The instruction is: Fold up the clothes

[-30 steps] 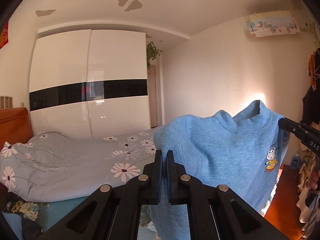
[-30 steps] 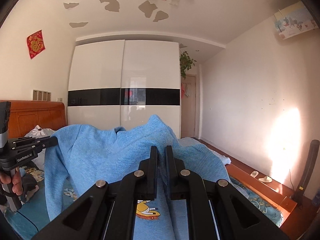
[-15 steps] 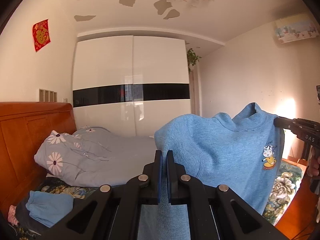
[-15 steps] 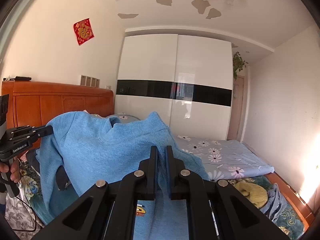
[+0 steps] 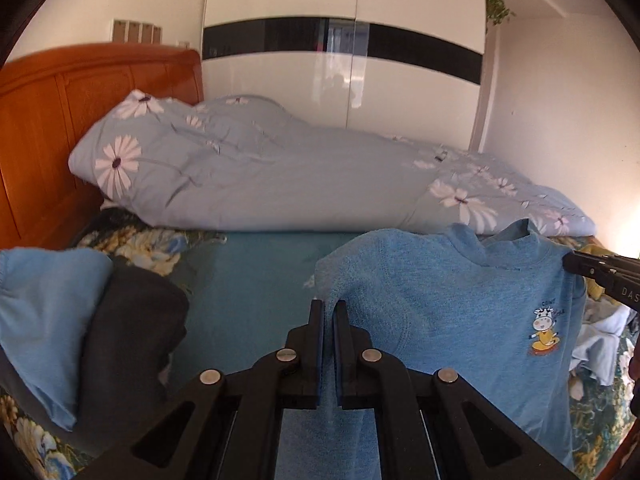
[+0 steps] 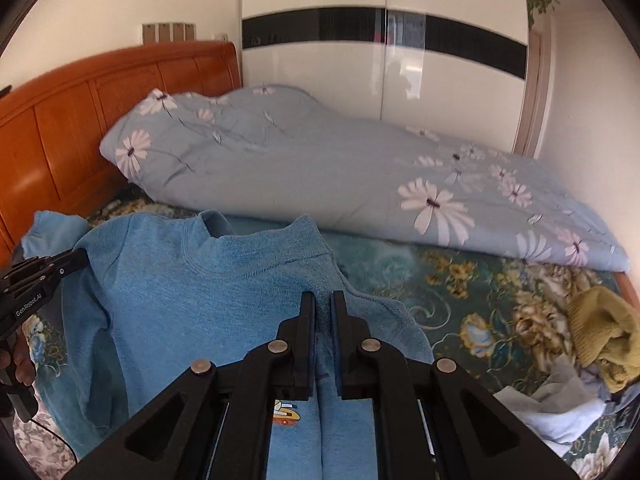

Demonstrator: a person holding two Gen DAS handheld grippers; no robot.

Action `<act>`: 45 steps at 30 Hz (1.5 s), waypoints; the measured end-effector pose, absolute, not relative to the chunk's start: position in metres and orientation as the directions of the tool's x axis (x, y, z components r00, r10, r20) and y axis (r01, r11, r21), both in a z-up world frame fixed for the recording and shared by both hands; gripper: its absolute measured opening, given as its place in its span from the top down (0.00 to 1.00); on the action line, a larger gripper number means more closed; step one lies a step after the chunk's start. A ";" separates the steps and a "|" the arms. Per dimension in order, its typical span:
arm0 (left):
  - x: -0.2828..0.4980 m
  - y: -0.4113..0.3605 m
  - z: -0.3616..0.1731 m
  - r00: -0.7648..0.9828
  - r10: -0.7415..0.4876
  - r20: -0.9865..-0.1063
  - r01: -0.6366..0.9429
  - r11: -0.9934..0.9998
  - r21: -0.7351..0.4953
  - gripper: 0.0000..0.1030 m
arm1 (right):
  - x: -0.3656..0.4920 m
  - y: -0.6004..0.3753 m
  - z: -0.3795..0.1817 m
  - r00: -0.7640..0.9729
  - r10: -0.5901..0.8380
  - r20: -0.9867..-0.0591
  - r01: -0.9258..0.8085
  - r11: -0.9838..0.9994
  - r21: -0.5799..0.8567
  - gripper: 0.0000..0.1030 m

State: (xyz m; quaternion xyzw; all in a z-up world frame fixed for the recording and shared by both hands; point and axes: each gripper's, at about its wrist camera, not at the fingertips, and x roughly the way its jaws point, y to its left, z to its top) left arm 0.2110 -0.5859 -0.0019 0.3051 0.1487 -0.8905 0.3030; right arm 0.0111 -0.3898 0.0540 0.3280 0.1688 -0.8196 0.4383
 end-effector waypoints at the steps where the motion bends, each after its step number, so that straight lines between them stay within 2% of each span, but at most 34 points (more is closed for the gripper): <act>1: 0.201 -0.595 -0.020 -0.609 -0.443 -0.658 0.640 -0.764 -0.078 0.96 | 0.001 -0.402 0.035 -0.387 -0.588 -0.711 0.829 -0.560 0.012 0.93; 7: 0.156 -0.628 -0.089 -0.506 -0.407 -0.761 0.684 -0.727 -0.066 0.96 | -0.048 -0.442 -0.042 -0.329 -0.506 -0.797 0.810 -0.585 0.037 0.93; 15: 0.139 -0.622 -0.114 -0.437 -0.374 -0.818 0.672 -0.740 -0.021 0.93 | -0.064 -0.427 -0.069 -0.263 -0.529 -0.807 0.810 -0.575 0.113 0.91; 16: 0.140 -0.616 -0.111 -0.436 -0.368 -0.821 0.660 -0.751 -0.014 0.89 | -0.061 -0.420 -0.064 -0.256 -0.543 -0.800 0.816 -0.565 0.122 0.88; 18: 0.147 -0.602 -0.103 -0.440 -0.369 -0.819 0.637 -0.771 0.005 0.74 | -0.052 -0.396 -0.048 -0.257 -0.572 -0.779 0.828 -0.546 0.127 0.80; 19: 0.153 -0.594 -0.097 -0.453 -0.372 -0.810 0.626 -0.780 0.009 0.61 | -0.049 -0.379 -0.040 -0.254 -0.590 -0.767 0.832 -0.537 0.137 0.71; 20: 0.161 -0.585 -0.091 -0.467 -0.380 -0.799 0.619 -0.785 0.012 0.52 | -0.045 -0.362 -0.032 -0.251 -0.607 -0.754 0.837 -0.528 0.146 0.63; 23: 0.192 -0.557 -0.071 -0.514 -0.414 -0.751 0.611 -0.791 0.018 0.41 | -0.036 -0.287 -0.013 -0.323 -0.605 -0.728 0.814 -0.570 0.113 0.54; 24: 0.202 -0.549 -0.066 -0.530 -0.419 -0.737 0.611 -0.791 0.010 0.40 | -0.035 -0.259 -0.009 -0.370 -0.583 -0.723 0.794 -0.603 0.080 0.52; 26: 0.219 -0.532 -0.057 -0.562 -0.419 -0.713 0.611 -0.791 -0.017 0.36 | -0.037 -0.215 -0.013 -0.444 -0.512 -0.735 0.751 -0.660 0.006 0.40; 27: 0.223 -0.525 -0.054 -0.575 -0.413 -0.706 0.611 -0.791 -0.035 0.36 | -0.039 -0.195 -0.015 -0.478 -0.473 -0.741 0.728 -0.685 -0.032 0.39; 29: 0.227 -0.511 -0.049 -0.601 -0.396 -0.694 0.607 -0.791 -0.075 0.35 | -0.043 -0.155 -0.021 -0.541 -0.390 -0.746 0.675 -0.730 -0.109 0.38; 32: 0.221 -0.493 -0.044 -0.636 -0.343 -0.691 0.586 -0.798 -0.142 0.35 | -0.058 -0.140 -0.044 -0.508 -0.357 -0.784 0.666 -0.740 -0.095 0.38; 36: 0.212 -0.471 -0.039 -0.639 -0.334 -0.693 0.580 -0.801 -0.149 0.35 | -0.074 -0.146 -0.065 -0.564 -0.319 -0.762 0.609 -0.784 -0.122 0.38; 37: 0.211 -0.467 -0.037 -0.633 -0.341 -0.695 0.583 -0.801 -0.138 0.35 | -0.078 -0.145 -0.066 -0.571 -0.323 -0.755 0.590 -0.800 -0.105 0.39; 39: 0.209 -0.461 -0.035 -0.613 -0.371 -0.698 0.596 -0.797 -0.101 0.35 | -0.087 -0.139 -0.065 -0.580 -0.332 -0.744 0.553 -0.831 -0.060 0.53; 41: 0.208 -0.458 -0.035 -0.594 -0.391 -0.703 0.606 -0.792 -0.071 0.35 | -0.101 -0.128 -0.061 -0.577 -0.348 -0.739 0.514 -0.858 0.002 0.89; 45: 0.205 -0.458 -0.038 -0.575 -0.392 -0.719 0.616 -0.785 -0.065 0.35 | -0.131 -0.087 -0.049 -0.551 -0.426 -0.718 0.456 -0.874 0.169 0.95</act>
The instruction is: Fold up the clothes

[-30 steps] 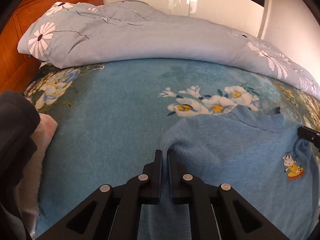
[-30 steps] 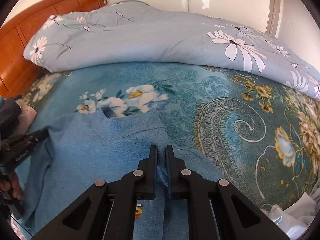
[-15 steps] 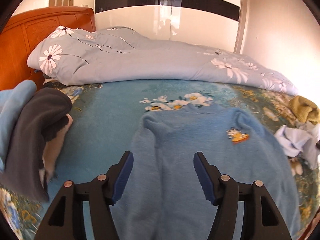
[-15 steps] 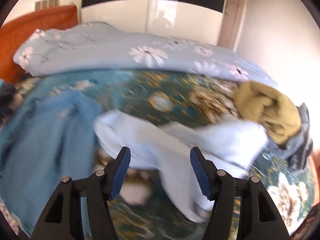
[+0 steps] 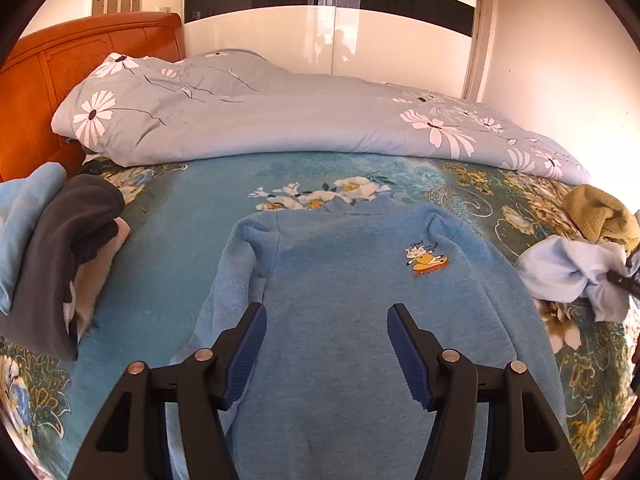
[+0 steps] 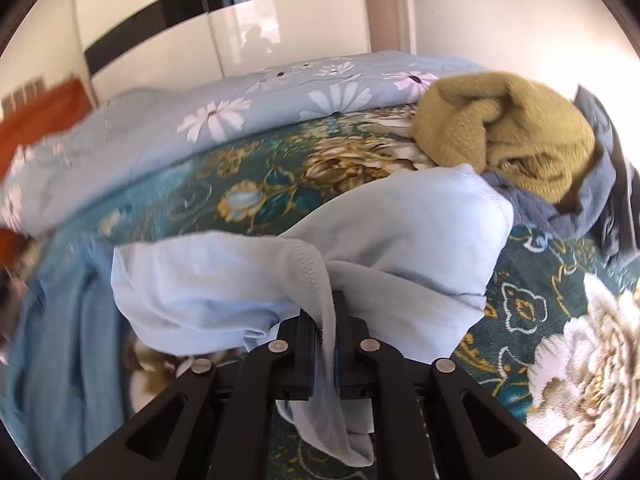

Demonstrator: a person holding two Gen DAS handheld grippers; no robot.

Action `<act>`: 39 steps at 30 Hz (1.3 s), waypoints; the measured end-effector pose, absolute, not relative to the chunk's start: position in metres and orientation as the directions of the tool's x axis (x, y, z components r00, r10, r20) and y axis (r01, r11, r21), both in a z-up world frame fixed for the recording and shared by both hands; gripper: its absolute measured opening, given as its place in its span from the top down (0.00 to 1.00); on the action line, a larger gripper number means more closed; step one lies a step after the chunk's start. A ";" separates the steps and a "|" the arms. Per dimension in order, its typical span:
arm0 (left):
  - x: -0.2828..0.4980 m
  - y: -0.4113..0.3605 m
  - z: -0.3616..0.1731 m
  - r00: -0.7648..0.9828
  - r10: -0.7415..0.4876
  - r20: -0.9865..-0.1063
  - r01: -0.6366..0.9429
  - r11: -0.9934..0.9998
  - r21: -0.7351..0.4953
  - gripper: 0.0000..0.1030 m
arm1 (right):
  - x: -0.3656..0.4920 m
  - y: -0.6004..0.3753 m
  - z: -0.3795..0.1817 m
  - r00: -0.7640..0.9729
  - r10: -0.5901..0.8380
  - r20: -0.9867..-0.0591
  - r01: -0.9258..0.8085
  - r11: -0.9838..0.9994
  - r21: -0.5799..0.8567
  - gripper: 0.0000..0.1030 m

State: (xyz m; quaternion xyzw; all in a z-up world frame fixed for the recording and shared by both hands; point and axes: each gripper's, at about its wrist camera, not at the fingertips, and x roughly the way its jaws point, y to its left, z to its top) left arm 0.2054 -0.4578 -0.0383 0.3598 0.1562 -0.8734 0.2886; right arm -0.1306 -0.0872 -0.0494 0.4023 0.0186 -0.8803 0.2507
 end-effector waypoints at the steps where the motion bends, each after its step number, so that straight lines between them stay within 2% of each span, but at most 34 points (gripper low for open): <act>1: 0.205 -0.457 -0.039 -0.573 -0.391 -0.720 0.617 -0.784 -0.066 0.35 | -0.136 -0.076 -0.042 -0.579 -0.413 -0.703 0.431 -0.887 0.167 0.95; 7: 0.201 -0.454 -0.042 -0.573 -0.394 -0.719 0.613 -0.788 -0.057 0.35 | -0.171 0.019 0.031 -0.784 -0.222 -0.580 0.196 -0.975 0.108 0.96; 11: 0.201 -0.458 -0.045 -0.567 -0.395 -0.723 0.626 -0.777 -0.066 0.35 | -0.185 0.082 0.073 -0.844 -0.081 -0.531 0.038 -0.995 0.091 0.96; 19: 0.213 -0.471 -0.053 -0.543 -0.375 -0.751 0.648 -0.756 -0.091 0.35 | -0.166 0.120 0.032 -0.754 -0.077 -0.653 0.004 -0.994 0.112 0.95; 21: 0.218 -0.477 -0.054 -0.538 -0.371 -0.757 0.649 -0.755 -0.091 0.35 | -0.160 0.128 0.020 -0.727 -0.079 -0.683 -0.003 -0.993 0.118 0.90; 22: 0.221 -0.480 -0.055 -0.537 -0.367 -0.759 0.650 -0.754 -0.095 0.35 | -0.157 0.133 0.015 -0.713 -0.080 -0.697 -0.006 -0.993 0.120 0.77; 23: 0.224 -0.484 -0.056 -0.534 -0.363 -0.763 0.650 -0.754 -0.096 0.35 | -0.155 0.137 0.009 -0.698 -0.081 -0.711 -0.009 -0.992 0.123 0.59; 24: 0.227 -0.489 -0.057 -0.529 -0.362 -0.768 0.651 -0.753 -0.094 0.35 | -0.152 0.141 0.003 -0.683 -0.083 -0.725 -0.013 -0.992 0.125 0.52; 25: 0.230 -0.494 -0.059 -0.520 -0.365 -0.772 0.655 -0.750 -0.087 0.35 | -0.144 0.142 0.004 -0.683 -0.086 -0.725 0.002 -0.993 0.117 0.48; 29: 0.241 -0.516 -0.066 -0.479 -0.387 -0.788 0.674 -0.738 -0.047 0.35 | -0.098 0.129 0.031 -0.720 -0.043 -0.692 0.073 -0.997 -0.013 0.47; 34: 0.229 -0.545 -0.079 -0.448 -0.369 -0.814 0.678 -0.734 -0.041 0.35 | -0.060 0.072 0.067 -0.778 -0.162 -0.607 0.229 -0.973 -0.033 0.47; 36: 0.218 -0.556 -0.086 -0.455 -0.341 -0.823 0.676 -0.733 -0.070 0.35 | -0.056 0.027 0.065 -0.737 -0.296 -0.608 0.362 -0.932 0.015 0.47; 39: 0.203 -0.569 -0.099 -0.443 -0.314 -0.840 0.688 -0.720 -0.094 0.35 | -0.061 -0.065 0.030 -0.540 -0.506 -0.673 0.585 -0.800 0.132 0.47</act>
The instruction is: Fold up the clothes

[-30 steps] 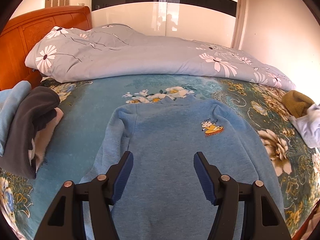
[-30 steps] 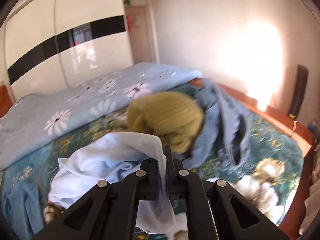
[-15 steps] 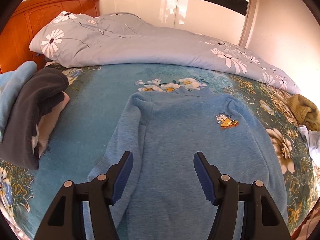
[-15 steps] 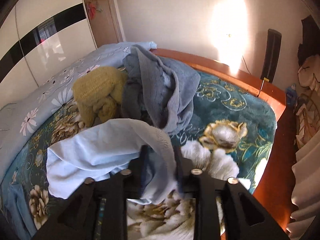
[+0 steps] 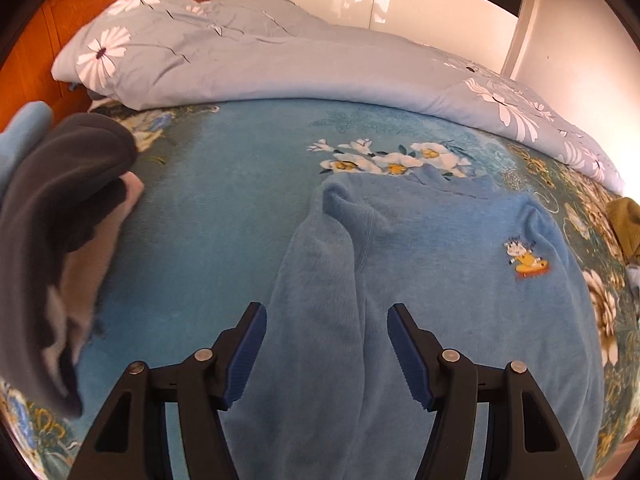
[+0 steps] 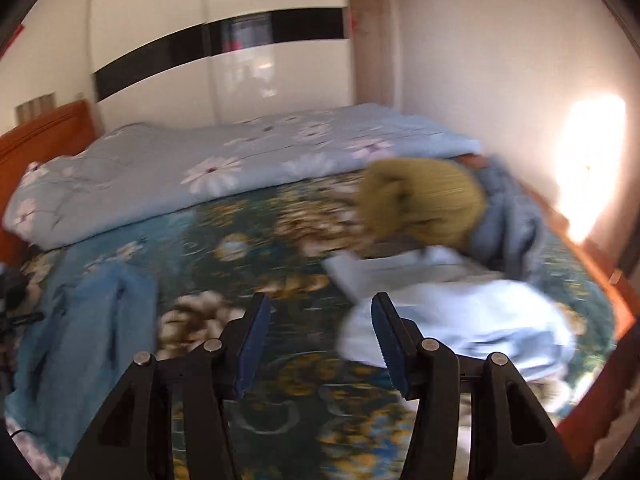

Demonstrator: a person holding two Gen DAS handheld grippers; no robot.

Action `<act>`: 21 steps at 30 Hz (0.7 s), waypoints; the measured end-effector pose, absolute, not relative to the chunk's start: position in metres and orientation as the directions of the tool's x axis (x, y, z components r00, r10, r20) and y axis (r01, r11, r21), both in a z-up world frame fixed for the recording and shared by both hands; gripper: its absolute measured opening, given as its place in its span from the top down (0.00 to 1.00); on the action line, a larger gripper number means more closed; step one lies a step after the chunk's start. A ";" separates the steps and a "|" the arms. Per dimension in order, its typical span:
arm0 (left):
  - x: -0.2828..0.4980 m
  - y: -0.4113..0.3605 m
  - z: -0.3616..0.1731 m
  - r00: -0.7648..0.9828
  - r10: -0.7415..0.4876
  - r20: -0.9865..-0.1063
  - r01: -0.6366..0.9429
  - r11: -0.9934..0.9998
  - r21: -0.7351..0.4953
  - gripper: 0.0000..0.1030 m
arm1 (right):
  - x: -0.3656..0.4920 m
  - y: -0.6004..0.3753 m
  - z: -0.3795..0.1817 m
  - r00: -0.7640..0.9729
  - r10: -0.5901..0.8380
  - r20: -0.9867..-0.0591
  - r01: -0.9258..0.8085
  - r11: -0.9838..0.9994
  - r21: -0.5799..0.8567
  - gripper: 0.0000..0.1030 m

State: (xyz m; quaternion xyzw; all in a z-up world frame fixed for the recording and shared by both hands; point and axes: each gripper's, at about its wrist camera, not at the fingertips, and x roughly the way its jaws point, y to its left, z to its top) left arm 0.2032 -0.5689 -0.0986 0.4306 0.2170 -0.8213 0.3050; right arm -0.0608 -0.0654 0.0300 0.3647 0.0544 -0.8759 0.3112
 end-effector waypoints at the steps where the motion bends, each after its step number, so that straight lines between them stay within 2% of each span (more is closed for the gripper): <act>1: 0.199 -0.573 -0.103 -0.434 -0.309 -0.846 0.694 -0.713 -0.096 0.35 | -0.063 -0.096 0.014 -0.466 -0.544 -0.698 0.631 -0.758 0.169 0.47; 5: 0.191 -0.582 -0.115 -0.430 -0.270 -0.861 0.697 -0.706 -0.126 0.35 | -0.068 -0.200 -0.055 -0.238 -0.592 -0.770 0.702 -0.653 0.285 0.47; 8: 0.191 -0.581 -0.117 -0.438 -0.263 -0.860 0.688 -0.713 -0.133 0.35 | -0.069 -0.240 -0.085 -0.189 -0.582 -0.791 0.688 -0.653 0.316 0.47; 13: 0.191 -0.579 -0.120 -0.453 -0.247 -0.857 0.668 -0.731 -0.142 0.35 | -0.071 -0.262 -0.104 -0.135 -0.592 -0.795 0.652 -0.657 0.378 0.48; 15: 0.189 -0.578 -0.120 -0.461 -0.242 -0.854 0.660 -0.736 -0.148 0.35 | -0.068 -0.265 -0.103 -0.104 -0.618 -0.779 0.664 -0.626 0.408 0.75; 16: 0.188 -0.579 -0.120 -0.463 -0.239 -0.854 0.658 -0.738 -0.150 0.35 | -0.068 -0.266 -0.102 -0.097 -0.623 -0.776 0.664 -0.621 0.416 0.98; 21: 0.186 -0.582 -0.118 -0.466 -0.235 -0.853 0.654 -0.741 -0.153 0.35 | -0.081 -0.243 -0.071 -0.243 -0.570 -0.785 0.676 -0.680 0.284 0.98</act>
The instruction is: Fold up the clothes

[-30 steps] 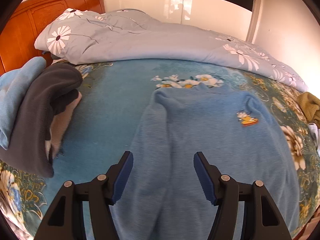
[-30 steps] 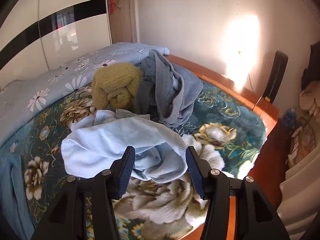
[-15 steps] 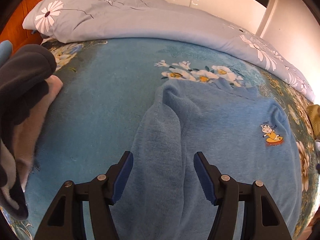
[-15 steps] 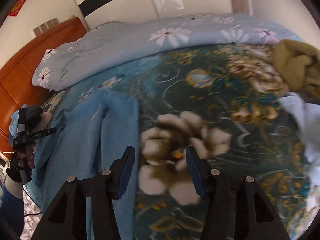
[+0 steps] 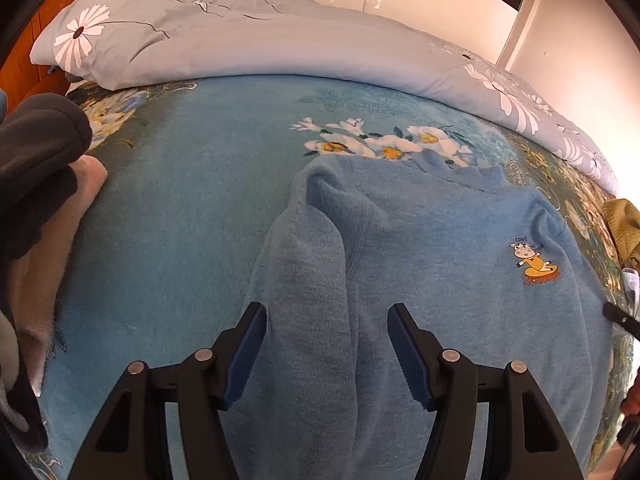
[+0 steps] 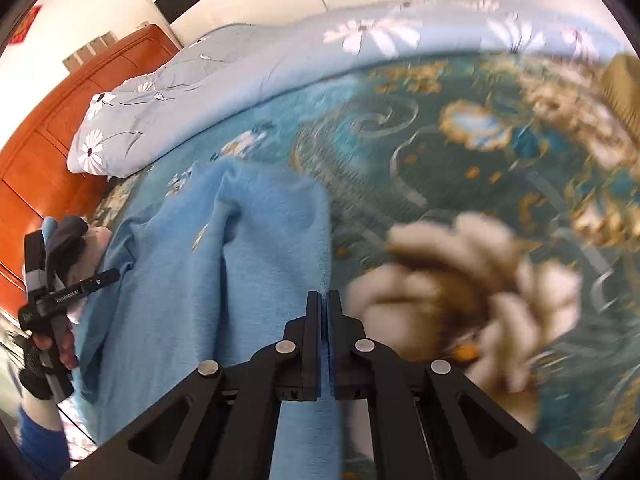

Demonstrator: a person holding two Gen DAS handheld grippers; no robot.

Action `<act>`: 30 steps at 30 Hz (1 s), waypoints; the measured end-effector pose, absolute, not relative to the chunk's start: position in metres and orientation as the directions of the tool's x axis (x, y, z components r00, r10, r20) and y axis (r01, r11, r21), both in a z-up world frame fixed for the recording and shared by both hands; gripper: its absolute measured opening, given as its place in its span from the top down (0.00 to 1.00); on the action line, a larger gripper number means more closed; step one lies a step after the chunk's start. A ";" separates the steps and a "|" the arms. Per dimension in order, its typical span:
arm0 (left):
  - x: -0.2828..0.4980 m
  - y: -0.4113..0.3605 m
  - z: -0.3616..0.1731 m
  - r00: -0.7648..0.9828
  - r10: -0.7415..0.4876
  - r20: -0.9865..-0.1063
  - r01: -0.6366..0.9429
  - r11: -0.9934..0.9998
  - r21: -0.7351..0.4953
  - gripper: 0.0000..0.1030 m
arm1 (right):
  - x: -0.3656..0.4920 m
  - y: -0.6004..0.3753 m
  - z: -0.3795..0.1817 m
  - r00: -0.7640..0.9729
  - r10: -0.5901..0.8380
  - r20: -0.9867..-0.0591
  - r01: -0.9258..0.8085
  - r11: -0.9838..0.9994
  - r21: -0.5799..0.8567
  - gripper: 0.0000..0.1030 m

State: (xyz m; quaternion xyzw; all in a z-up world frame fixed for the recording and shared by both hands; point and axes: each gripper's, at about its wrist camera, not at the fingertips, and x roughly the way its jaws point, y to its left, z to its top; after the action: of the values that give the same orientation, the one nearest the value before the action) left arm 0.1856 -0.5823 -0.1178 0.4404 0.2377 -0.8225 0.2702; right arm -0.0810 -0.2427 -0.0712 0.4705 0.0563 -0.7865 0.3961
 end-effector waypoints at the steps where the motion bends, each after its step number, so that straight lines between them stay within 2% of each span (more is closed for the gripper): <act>1: 0.185 -0.583 -0.117 -0.470 -0.233 -0.852 0.652 -0.742 -0.157 0.35 | -0.085 -0.237 -0.063 -0.279 -0.556 -0.783 0.676 -0.693 0.251 0.98; 7: 0.173 -0.587 -0.110 -0.479 -0.217 -0.851 0.628 -0.761 -0.160 0.35 | -0.120 -0.204 -0.024 -0.434 -0.484 -0.760 0.630 -0.766 0.128 0.98; 13: 0.137 -0.589 -0.096 -0.498 -0.184 -0.847 0.562 -0.812 -0.155 0.35 | -0.129 -0.221 -0.027 -0.377 -0.516 -0.769 0.688 -0.712 0.141 0.98; 19: 0.079 -0.606 -0.111 -0.433 -0.108 -0.895 0.516 -0.844 -0.147 0.35 | -0.138 -0.238 -0.029 -0.317 -0.543 -0.777 0.740 -0.654 0.155 0.98; 21: 0.066 -0.613 -0.123 -0.397 -0.099 -0.913 0.531 -0.835 -0.141 0.35 | -0.140 -0.250 -0.034 -0.288 -0.548 -0.785 0.758 -0.631 0.163 0.91; 23: 0.058 -0.619 -0.132 -0.381 -0.078 -0.921 0.538 -0.829 -0.152 0.35 | -0.140 -0.276 -0.046 -0.240 -0.546 -0.803 0.777 -0.604 0.178 0.68; 24: 0.055 -0.622 -0.136 -0.377 -0.064 -0.924 0.539 -0.827 -0.163 0.35 | -0.139 -0.288 -0.052 -0.216 -0.544 -0.811 0.786 -0.590 0.186 0.64; 30: 0.047 -0.627 -0.143 -0.411 0.005 -0.912 0.503 -0.833 -0.231 0.41 | -0.138 -0.364 -0.089 -0.071 -0.520 -0.851 0.830 -0.504 0.239 0.62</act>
State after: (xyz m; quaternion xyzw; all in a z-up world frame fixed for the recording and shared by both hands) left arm 0.0467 -0.6270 -0.1433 0.5201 0.2442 -0.8036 0.1551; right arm -0.1379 -0.3644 -0.0894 0.4913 0.1578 -0.7144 0.4726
